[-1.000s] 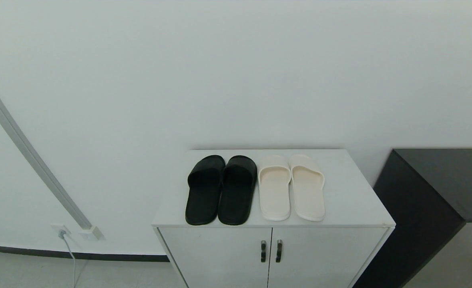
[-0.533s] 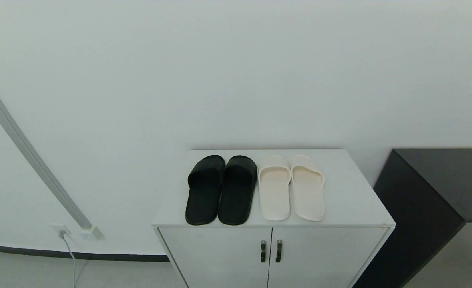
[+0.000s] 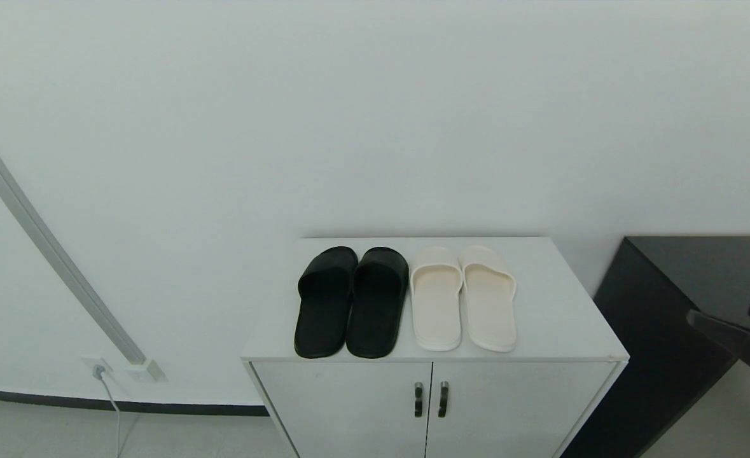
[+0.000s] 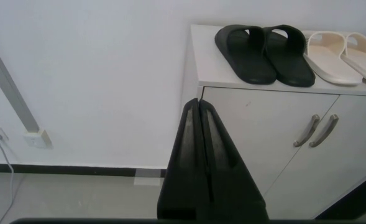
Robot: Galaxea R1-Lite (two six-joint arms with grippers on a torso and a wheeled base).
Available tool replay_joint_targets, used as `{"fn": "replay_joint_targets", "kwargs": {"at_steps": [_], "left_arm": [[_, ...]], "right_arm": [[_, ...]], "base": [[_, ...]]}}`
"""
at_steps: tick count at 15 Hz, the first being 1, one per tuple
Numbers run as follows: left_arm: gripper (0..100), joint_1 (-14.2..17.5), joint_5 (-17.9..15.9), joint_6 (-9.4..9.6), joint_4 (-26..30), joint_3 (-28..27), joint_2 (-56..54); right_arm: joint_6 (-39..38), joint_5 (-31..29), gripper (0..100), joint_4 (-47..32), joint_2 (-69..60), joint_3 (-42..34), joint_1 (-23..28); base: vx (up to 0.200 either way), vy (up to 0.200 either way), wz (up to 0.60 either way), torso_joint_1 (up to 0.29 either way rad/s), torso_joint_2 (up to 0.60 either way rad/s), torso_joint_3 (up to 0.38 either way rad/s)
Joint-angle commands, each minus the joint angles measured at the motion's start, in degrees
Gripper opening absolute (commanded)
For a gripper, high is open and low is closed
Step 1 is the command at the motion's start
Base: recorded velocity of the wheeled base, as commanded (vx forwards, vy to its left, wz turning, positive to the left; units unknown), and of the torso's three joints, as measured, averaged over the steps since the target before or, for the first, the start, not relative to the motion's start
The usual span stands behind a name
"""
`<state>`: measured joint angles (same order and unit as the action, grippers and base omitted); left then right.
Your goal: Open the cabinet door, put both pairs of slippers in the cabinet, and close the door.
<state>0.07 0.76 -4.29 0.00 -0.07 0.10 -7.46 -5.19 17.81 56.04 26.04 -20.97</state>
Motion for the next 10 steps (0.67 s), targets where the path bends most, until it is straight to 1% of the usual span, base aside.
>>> {"fn": "replay_joint_targets", "kwargs": {"at_steps": [1, 2, 3, 4, 6, 8, 9, 10], "left_arm": [[0, 0.01, 0.04, -0.02, 0.00, 0.07, 0.08], [0, 0.01, 0.04, -0.02, 0.00, -0.01, 0.08], [0, 0.01, 0.04, -0.02, 0.00, 0.07, 0.08], [0, 0.01, 0.04, -0.02, 0.00, -0.01, 0.08], [0, 0.01, 0.04, -0.02, 0.00, -0.01, 0.08], [0, 0.01, 0.04, -0.02, 0.00, 0.07, 0.08], [0, 0.01, 0.04, -0.10, 0.00, -0.01, 0.08], [0, 0.01, 0.04, -0.10, 0.00, -0.01, 0.08]], "right_arm": [[-4.23, -10.54, 100, 2.05, 11.55, 7.27, -14.10], [-5.55, -13.18, 100, 3.20, 14.89, 9.29, -17.09], [-5.99, -14.32, 100, 3.81, 17.17, 10.52, -18.14], [-6.07, -17.04, 100, 5.30, 21.22, 12.11, -20.08], [-6.07, -21.26, 100, 9.88, 26.93, 13.34, -24.12], [-5.99, -26.27, 100, 14.80, 33.08, 15.27, -25.79], [-5.99, -28.12, 100, 16.73, 35.98, 16.50, -26.05], [-5.99, -28.64, 100, 17.43, 37.74, 17.38, -26.05]], "base": [[0.000, 0.000, 0.00, 0.000, 0.00, 0.000], [0.000, 0.000, 0.00, 0.000, 0.00, 0.000], [0.000, 0.000, 0.00, 0.000, 0.00, 0.000], [0.000, 0.000, 0.00, 0.000, 0.00, 0.000], [0.000, 0.000, 0.00, 0.000, 0.00, 0.000], [0.000, 0.000, 0.00, 0.000, 0.00, 0.000], [0.000, 0.000, 0.00, 0.000, 0.00, 0.000], [0.000, 0.000, 0.00, 0.000, 0.00, 0.000]]}}
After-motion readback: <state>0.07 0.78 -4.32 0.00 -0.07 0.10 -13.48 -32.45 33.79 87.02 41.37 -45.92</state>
